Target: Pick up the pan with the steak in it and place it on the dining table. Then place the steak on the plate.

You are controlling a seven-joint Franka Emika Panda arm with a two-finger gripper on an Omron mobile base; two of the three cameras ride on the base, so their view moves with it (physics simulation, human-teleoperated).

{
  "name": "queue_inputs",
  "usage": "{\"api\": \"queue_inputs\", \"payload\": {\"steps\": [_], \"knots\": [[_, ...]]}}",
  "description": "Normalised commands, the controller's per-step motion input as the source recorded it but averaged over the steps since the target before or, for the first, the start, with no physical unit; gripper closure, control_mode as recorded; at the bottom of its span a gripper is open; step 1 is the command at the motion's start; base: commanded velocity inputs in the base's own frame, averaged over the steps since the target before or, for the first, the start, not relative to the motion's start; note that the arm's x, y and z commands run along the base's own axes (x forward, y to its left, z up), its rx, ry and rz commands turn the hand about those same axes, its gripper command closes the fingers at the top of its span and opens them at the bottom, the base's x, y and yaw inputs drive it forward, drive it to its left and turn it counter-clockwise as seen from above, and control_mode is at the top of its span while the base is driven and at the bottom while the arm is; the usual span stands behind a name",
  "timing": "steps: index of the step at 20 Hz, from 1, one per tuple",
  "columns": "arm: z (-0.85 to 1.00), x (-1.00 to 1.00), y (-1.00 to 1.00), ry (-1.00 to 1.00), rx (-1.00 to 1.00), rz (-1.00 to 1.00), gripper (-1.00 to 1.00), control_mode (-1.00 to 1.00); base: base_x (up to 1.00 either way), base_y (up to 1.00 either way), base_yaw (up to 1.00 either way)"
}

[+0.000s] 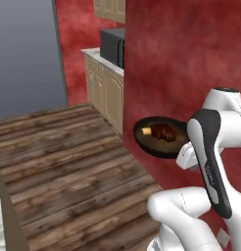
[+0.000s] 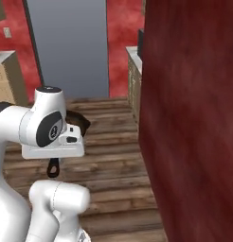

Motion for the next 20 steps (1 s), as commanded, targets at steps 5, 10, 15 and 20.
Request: {"api": "queue_inputs", "payload": {"steps": [5,10,15,20], "knots": [[0.0,0.0,0.0,0.0,0.0,0.0,1.0,1.0,1.0,0.04,0.0],[0.0,0.0,0.0,0.0,0.0,0.0,1.0,1.0,0.66,0.0,0.21],[0.0,0.0,0.0,0.0,0.0,0.0,1.0,1.0,-0.02,0.0,0.48],[0.0,0.0,0.0,0.0,0.0,0.0,1.0,1.0,-0.03,0.0,0.49]]}}
